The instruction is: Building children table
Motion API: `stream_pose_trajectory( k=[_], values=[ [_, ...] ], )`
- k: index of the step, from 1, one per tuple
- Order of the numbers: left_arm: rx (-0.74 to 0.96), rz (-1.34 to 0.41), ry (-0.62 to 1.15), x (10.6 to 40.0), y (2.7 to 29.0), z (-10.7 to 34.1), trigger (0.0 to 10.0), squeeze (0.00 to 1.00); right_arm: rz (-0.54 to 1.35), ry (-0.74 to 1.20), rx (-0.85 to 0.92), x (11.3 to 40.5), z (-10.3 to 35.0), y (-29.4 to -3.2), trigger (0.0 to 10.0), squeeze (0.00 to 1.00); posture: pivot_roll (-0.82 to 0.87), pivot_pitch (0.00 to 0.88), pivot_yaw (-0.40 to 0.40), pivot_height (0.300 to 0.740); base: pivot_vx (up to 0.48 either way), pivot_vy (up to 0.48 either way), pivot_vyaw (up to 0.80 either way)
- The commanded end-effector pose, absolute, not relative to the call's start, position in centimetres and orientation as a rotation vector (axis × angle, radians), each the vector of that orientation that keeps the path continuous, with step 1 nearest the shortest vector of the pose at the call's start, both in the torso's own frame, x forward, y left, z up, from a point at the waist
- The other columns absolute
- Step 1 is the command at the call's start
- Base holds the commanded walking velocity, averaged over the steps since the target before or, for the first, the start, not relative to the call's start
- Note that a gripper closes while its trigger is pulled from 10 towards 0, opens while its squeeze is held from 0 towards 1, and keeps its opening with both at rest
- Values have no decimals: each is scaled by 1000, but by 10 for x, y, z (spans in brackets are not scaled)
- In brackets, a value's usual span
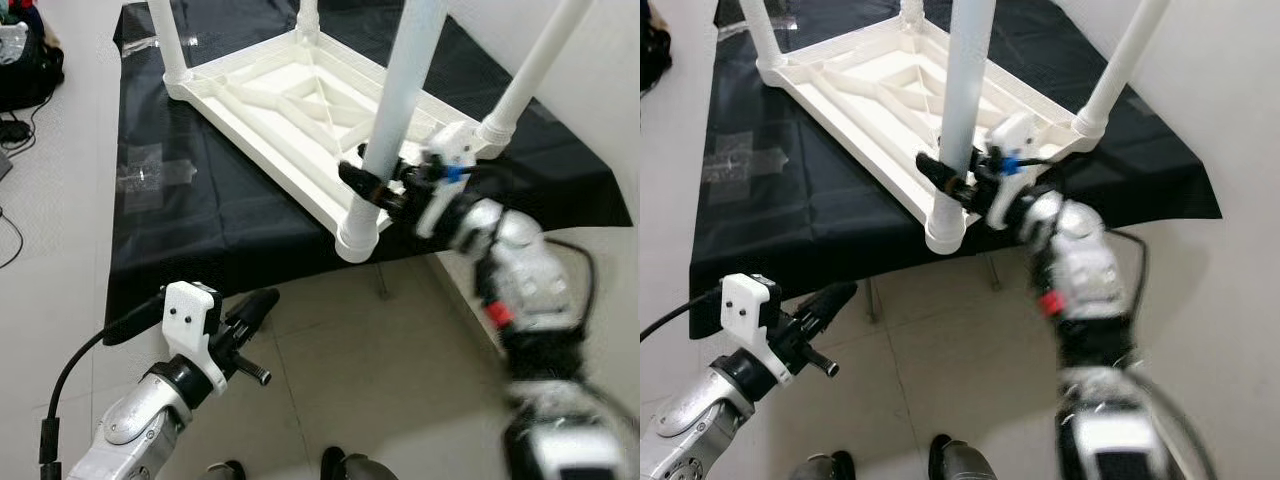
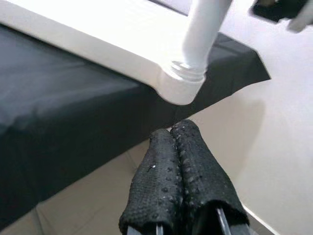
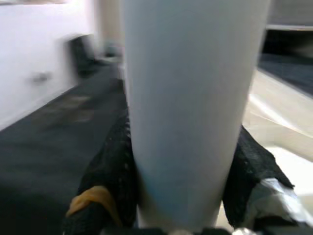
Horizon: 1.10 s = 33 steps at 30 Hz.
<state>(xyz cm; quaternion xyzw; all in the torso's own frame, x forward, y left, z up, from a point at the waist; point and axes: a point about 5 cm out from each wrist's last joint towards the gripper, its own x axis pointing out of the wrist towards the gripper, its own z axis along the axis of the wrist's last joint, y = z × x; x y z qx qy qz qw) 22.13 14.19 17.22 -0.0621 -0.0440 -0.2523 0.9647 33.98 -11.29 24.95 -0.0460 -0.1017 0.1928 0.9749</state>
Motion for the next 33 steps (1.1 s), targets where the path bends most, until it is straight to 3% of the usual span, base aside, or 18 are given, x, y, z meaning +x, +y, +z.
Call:
stream_pose_trajectory(
  k=[1, 8, 9, 13, 14, 27, 28, 30, 31, 33],
  values=[
    [-129, -501, -54, 220, 144, 163, 10000, 0, 96, 16, -153, 332, 201, -126, 0, 0, -38, 220, -91, 740, 0, 0, 0],
    [-130, -492, -52, 228, 144, 158, 10000, 0, 177, 47, -21, 346, 207, -74, 0, 0, -41, 181, -87, 740, 0, 0, 0],
    [-131, -490, -54, 228, 143, 159, 10000, 0, 233, 18, -5, 347, 216, -69, 10000, 0, -41, 183, -92, 740, 0, 0, 0],
    [-133, -487, -58, 228, 143, 160, 10000, 0, 306, -21, 13, 347, 227, -66, 10000, 0, -43, 190, -94, 740, 0, 0, 0],
    [-135, -487, -60, 227, 142, 161, 10000, 0, 401, -85, 1, 348, 240, -75, 10000, 1000, -42, 195, -95, 740, 0, 0, 0],
    [-137, -496, -61, 220, 142, 165, 10000, 0, 768, -230, -139, 365, 285, -135, 10000, 1000, -17, 247, -86, 740, 0, 0, 0],
    [-136, -496, -59, 219, 142, 165, 10000, 0, 859, -218, -159, 364, 286, -142, 10000, 698, -8, 252, -86, 740, 0, 0, 0],
    [-136, -496, -59, 219, 142, 165, 10000, 0, 885, -214, -161, 363, 287, -143, 10000, 698, -8, 252, -86, 740, 0, 0, 0],
    [-136, -496, -58, 218, 143, 166, 10000, 0, 918, -203, -156, 363, 287, -146, 10000, 0, -2, 258, -87, 740, 0, 0, 0],
    [-135, -496, -57, 218, 143, 166, 10000, 0, 939, -200, -159, 363, 289, -149, 10000, 0, -1, 259, -88, 740, 0, 0, 0]
  ],
)
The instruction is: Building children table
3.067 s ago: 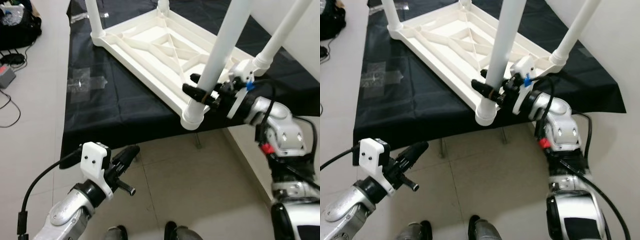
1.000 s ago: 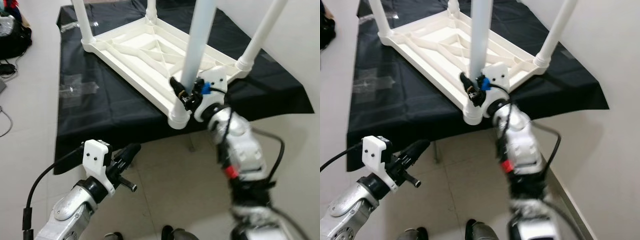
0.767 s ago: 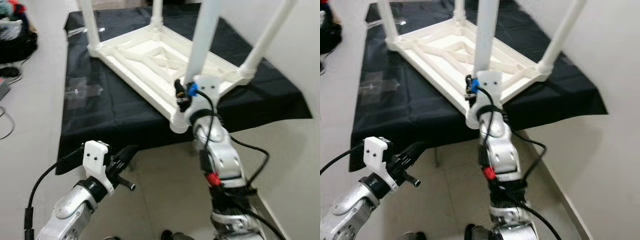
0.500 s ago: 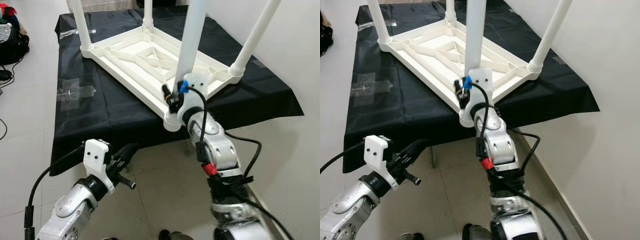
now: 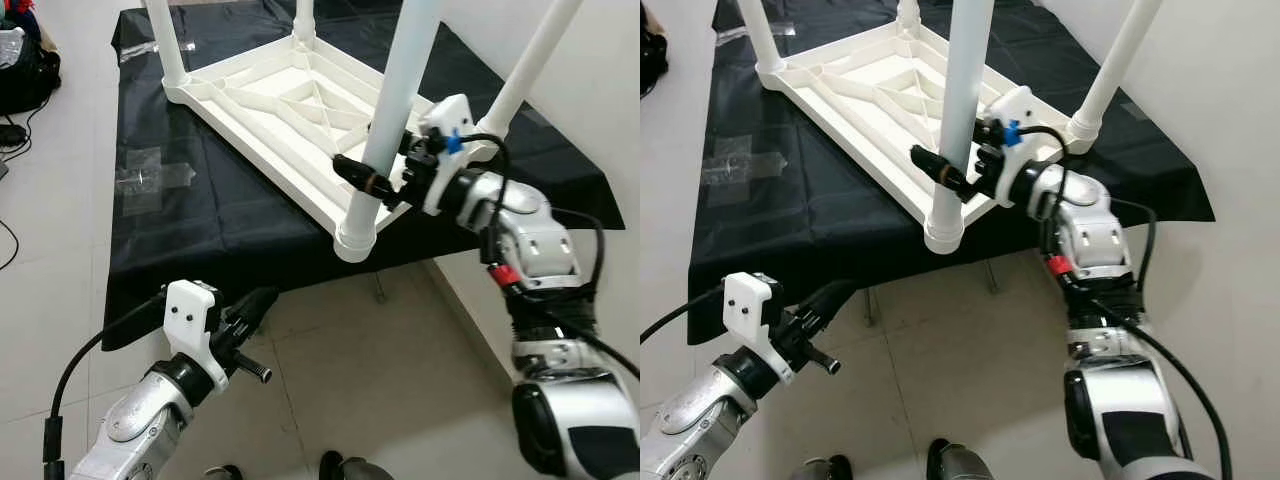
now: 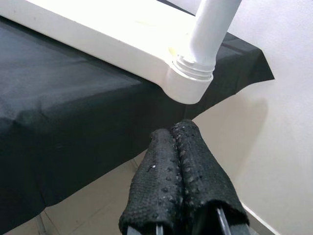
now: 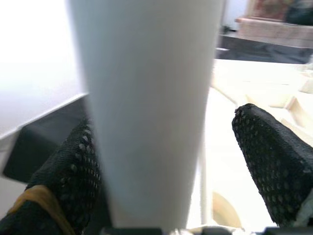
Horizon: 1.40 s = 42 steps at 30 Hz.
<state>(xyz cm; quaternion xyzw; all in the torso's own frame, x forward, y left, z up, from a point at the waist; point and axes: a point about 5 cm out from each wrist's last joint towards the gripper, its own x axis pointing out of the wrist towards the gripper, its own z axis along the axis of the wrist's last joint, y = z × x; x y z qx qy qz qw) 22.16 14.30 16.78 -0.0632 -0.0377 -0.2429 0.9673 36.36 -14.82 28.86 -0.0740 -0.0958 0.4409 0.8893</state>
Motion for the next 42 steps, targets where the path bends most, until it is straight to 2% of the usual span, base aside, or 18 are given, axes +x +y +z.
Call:
stream_pose_trajectory(
  k=[1, 8, 9, 13, 15, 18, 19, 21, 23, 25, 27, 28, 32, 38, 39, 40, 41, 42],
  values=[
    [-134, -496, -56, 218, 143, 166, 10000, 0, 954, -199, -150, 363, 291, -152, 10000, 0, -1, 264, -84, 740, 0, 0, 0],
    [-132, -494, -50, 217, 144, 165, 10000, 0, 1018, -208, -111, 366, 297, -167, 10000, 0, -2, 259, -83, 740, 0, 0, 0],
    [-132, -495, -49, 218, 144, 165, 10000, 0, 1029, -198, -119, 366, 293, -165, 0, 0, -9, 251, -81, 740, 0, 0, 0],
    [-133, -497, -46, 218, 144, 164, 10000, 0, 1015, -175, -153, 366, 284, -161, 0, 0, -10, 250, -82, 740, 0, 0, 0],
    [-134, -495, -48, 220, 143, 163, 10000, 0, 939, -74, -146, 357, 254, -142, 0, 0, -19, 228, -89, 740, 0, 0, 0],
    [-134, -495, -48, 221, 143, 163, 10000, 0, 909, -50, -133, 354, 247, -138, 0, 0, -20, 226, -90, 740, 0, 0, 0],
    [-134, -494, -49, 221, 143, 163, 10000, 0, 877, -28, -110, 348, 239, -127, 0, 0, -22, 223, -91, 740, 0, 0, 0],
    [-135, -493, -50, 223, 143, 162, 10000, 0, 646, 54, -100, 341, 221, -107, 0, 0, -23, 211, -95, 740, 0, 0, 0],
    [-135, -492, -50, 224, 144, 161, 10000, 0, 224, 53, -141, 340, 219, -111, 0, 0, -29, 203, -98, 740, 0, 0, 0],
    [-134, -492, -50, 225, 143, 160, 10000, 0, 163, 9, -115, 336, 224, -100, 0, 0, -30, 195, -97, 740, 0, 0, 0],
    [-134, -492, -50, 225, 143, 160, 10000, 0, 153, -24, -89, 333, 229, -92, 0, 0, -30, 195, -97, 740, 0, 0, 0],
    [-133, -493, -50, 227, 143, 159, 10000, 0, 165, -32, -41, 335, 228, -76, 0, 0, -34, 181, -88, 740, 0, 0, 0],
    [-132, -493, -50, 228, 142, 158, 10000, 0, 174, -13, 0, 344, 225, -57, 0, 0, -25, 173, -88, 740, 0, 0, 0],
    [-131, -492, -51, 229, 142, 158, 10000, 0, 186, 13, 26, 348, 223, -52, 0, 0, -20, 174, -93, 740, 0, 0, 0],
    [-131, -491, -53, 228, 142, 158, 10000, 0, 204, 25, 46, 349, 225, -50, 10000, 0, -24, 184, -95, 740, 0, 0, 0],
    [-131, -491, -53, 228, 142, 158, 10000, 0, 204, 25, 46, 349, 225, -50, 10000, 0, -24, 184, -95, 740, 0, 0, 0],
    [-134, -489, -60, 226, 141, 162, 10000, 0, 431, -96, 82, 351, 248, -53, 10000, 1000, -24, 212, -96, 740, 0, 0, 0],
    [-134, -489, -60, 226, 141, 162, 10000, 0, 431, -96, 82, 351, 248, -53, 10000, 1000, -24, 212, -96, 740, 0, 0, 0]
  ],
)
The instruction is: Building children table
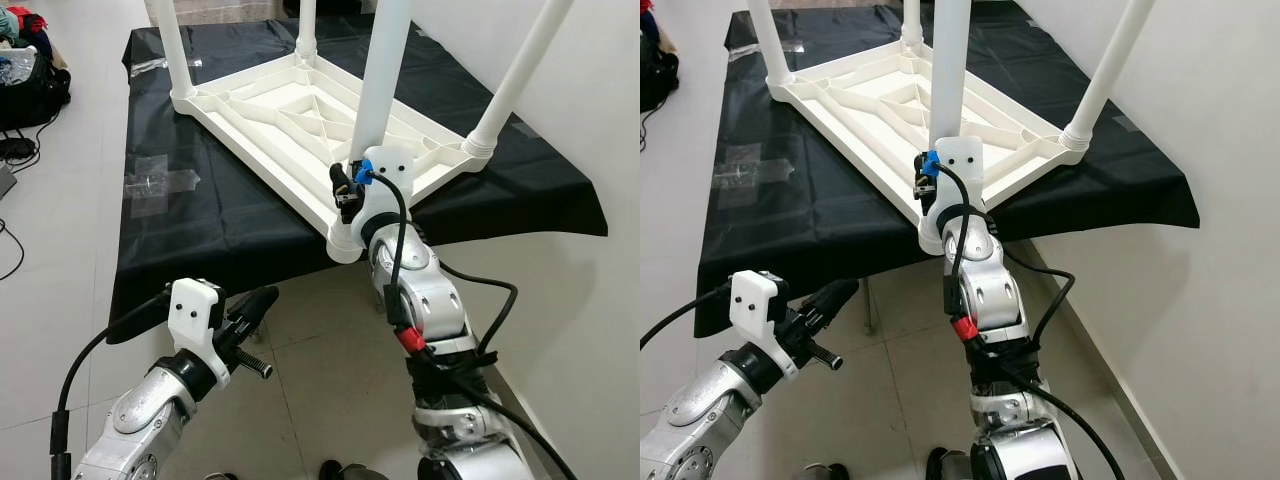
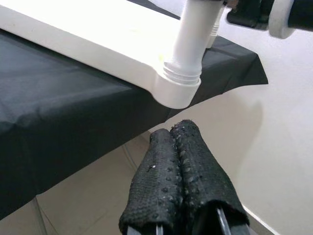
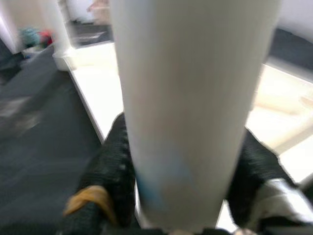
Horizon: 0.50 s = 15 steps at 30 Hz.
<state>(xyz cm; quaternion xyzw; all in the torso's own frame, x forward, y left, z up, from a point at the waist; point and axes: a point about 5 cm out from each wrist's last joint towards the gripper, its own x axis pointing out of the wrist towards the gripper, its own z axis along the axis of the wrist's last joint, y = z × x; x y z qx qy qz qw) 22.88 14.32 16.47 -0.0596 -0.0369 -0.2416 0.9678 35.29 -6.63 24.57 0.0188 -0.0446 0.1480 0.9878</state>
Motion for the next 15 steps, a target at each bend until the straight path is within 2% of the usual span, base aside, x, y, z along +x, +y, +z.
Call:
stream_pose_trajectory(
  k=[1, 2, 3, 4, 5, 8, 9, 11, 14, 15],
  values=[
    [-135, -489, -62, 226, 141, 163, 10000, 0, 488, -143, 64, 349, 256, -57, 10000, 1000, -24, 212, -96, 740, 0, 0, 0],
    [-135, -489, -62, 226, 141, 163, 10000, 0, 488, -143, 64, 349, 256, -57, 10000, 1000, -24, 212, -96, 740, 0, 0, 0],
    [-137, -491, -64, 224, 140, 164, 10000, 0, 631, -208, 56, 348, 268, -64, 10000, 1000, -17, 234, -97, 740, 0, 0, 0],
    [-137, -491, -64, 224, 140, 164, 10000, 0, 631, -208, 56, 348, 268, -64, 10000, 1000, -17, 234, -97, 740, 0, 0, 0],
    [-138, -492, -65, 224, 140, 165, 10000, 0, 714, -243, 48, 346, 274, -69, 10000, 1000, -17, 234, -97, 740, 0, 0, 0],
    [-139, -494, -66, 222, 140, 166, 10000, 0, 779, -268, 60, 343, 281, -75, 10000, 1000, -13, 239, -95, 740, 0, 0, 0],
    [-140, -496, -66, 220, 139, 167, 10000, 0, 837, -295, 3, 346, 290, -89, 10000, 1000, -3, 257, -93, 740, 0, 0, 0],
    [-140, -496, -66, 220, 139, 167, 10000, 0, 837, -295, 3, 346, 290, -89, 10000, 1000, -3, 257, -93, 740, 0, 0, 0],
    [-142, -502, -62, 214, 139, 170, 10000, 0, 967, -297, -131, 357, 314, -127, 10000, 1000, 13, 287, -90, 740, 0, 0, 0],
    [-142, -502, -62, 214, 139, 170, 10000, 0, 967, -297, -131, 357, 314, -127, 10000, 1000, 13, 287, -90, 740, 0, 0, 0]
  ],
)
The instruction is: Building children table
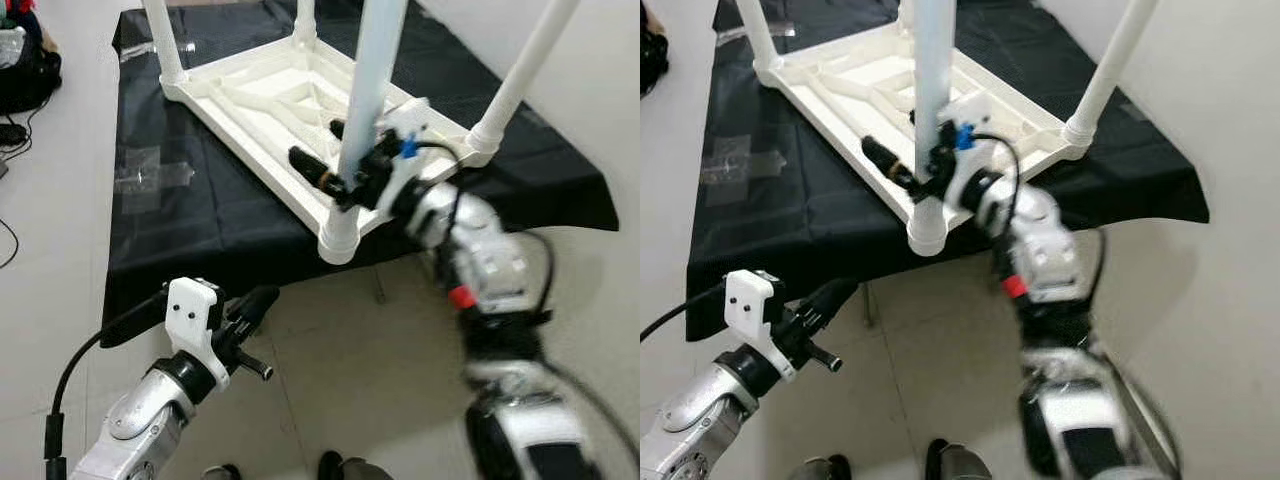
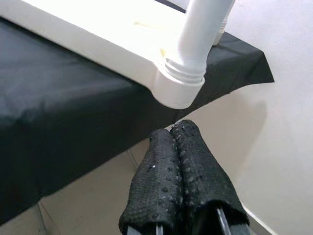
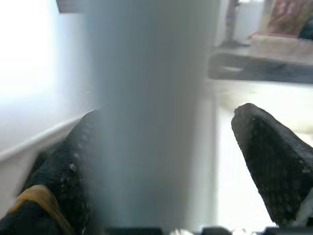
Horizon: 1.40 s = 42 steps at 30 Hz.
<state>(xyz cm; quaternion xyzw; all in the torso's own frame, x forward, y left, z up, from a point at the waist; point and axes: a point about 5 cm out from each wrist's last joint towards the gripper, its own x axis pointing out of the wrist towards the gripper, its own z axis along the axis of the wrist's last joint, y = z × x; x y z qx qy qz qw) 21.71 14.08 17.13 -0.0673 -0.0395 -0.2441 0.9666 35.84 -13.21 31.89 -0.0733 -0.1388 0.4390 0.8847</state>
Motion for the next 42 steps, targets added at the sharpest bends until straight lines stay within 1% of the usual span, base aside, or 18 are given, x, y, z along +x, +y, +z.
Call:
stream_pose_trajectory(
  k=[1, 3, 4, 5, 6, 7, 8, 18, 23, 26, 29, 32, 35, 36, 38, 39, 40, 42],
  values=[
    [-142, -503, -61, 213, 139, 170, 10000, 0, 989, -282, -146, 361, 317, -133, 10000, 561, 12, 292, -88, 740, 0, 0, 0],
    [-143, -503, -60, 213, 140, 170, 10000, 0, 1001, -272, -176, 363, 317, -137, 10000, 561, 13, 293, -88, 740, 0, 0, 0],
    [-143, -504, -58, 212, 140, 170, 10000, 0, 1006, -264, -193, 366, 318, -141, 8000, 0, 13, 293, -88, 740, 0, 0, 0],
    [-143, -504, -58, 212, 140, 170, 10000, 0, 1006, -264, -193, 366, 318, -141, 8000, 0, 13, 293, -88, 740, 0, 0, 0],
    [-142, -504, -58, 212, 140, 170, 10000, 0, 1003, -264, -189, 369, 320, -145, 1922, 0, 18, 296, -89, 740, 0, 0, 0],
    [-142, -504, -58, 212, 140, 170, 10000, 0, 1003, -264, -189, 369, 320, -145, 1922, 0, 18, 296, -89, 740, 0, 0, 0],
    [-142, -503, -57, 212, 140, 170, 10000, 0, 1017, -256, -180, 369, 321, -151, 0, 0, 18, 298, -87, 740, 0, 0, 0],
    [-145, -502, -48, 213, 141, 170, 10000, 0, 1121, -241, -29, 358, 310, -157, 0, 0, -5, 288, -86, 740, 0, 0, 0],
    [-145, -497, -48, 217, 142, 168, 10000, 0, 687, -73, -50, 355, 251, -123, 0, 0, -12, 261, -99, 740, 0, 0, 0],
    [-143, -492, -47, 223, 143, 165, 10000, 0, 103, 58, -19, 329, 204, -111, 0, 0, -16, 221, -93, 740, 0, 0, 0],
    [-142, -491, -47, 224, 143, 164, 10000, 0, 34, 86, 13, 323, 197, -107, 0, 0, -16, 221, -93, 740, 0, 0, 0],
    [-135, -488, -43, 228, 143, 160, 10000, 0, 147, 40, 16, 329, 209, -73, 0, 0, -21, 190, -82, 740, 0, 0, 0],
    [-134, -488, -42, 228, 143, 159, 10000, 0, 188, 25, 27, 332, 216, -65, 0, 0, -21, 188, -83, 740, 0, 0, 0],
    [-134, -489, -41, 228, 143, 159, 10000, 0, 233, 8, 31, 334, 224, -61, 10000, 0, -19, 185, -89, 740, 0, 0, 0],
    [-134, -489, -41, 227, 143, 159, 10000, 0, 258, -2, 29, 335, 229, -59, 10000, 0, -19, 185, -89, 740, 0, 0, 0],
    [-136, -488, -43, 227, 143, 159, 10000, 0, 315, -39, 44, 337, 239, -61, 10000, 102, -20, 192, -89, 740, 0, 0, 0],
    [-138, -488, -44, 227, 142, 160, 10000, 0, 398, -76, 94, 338, 247, -62, 10000, 1000, -19, 195, -91, 740, 0, 0, 0],
    [-139, -488, -48, 226, 142, 161, 10000, 0, 462, -107, 100, 338, 254, -65, 10000, 1000, -12, 206, -93, 740, 0, 0, 0]
  ],
)
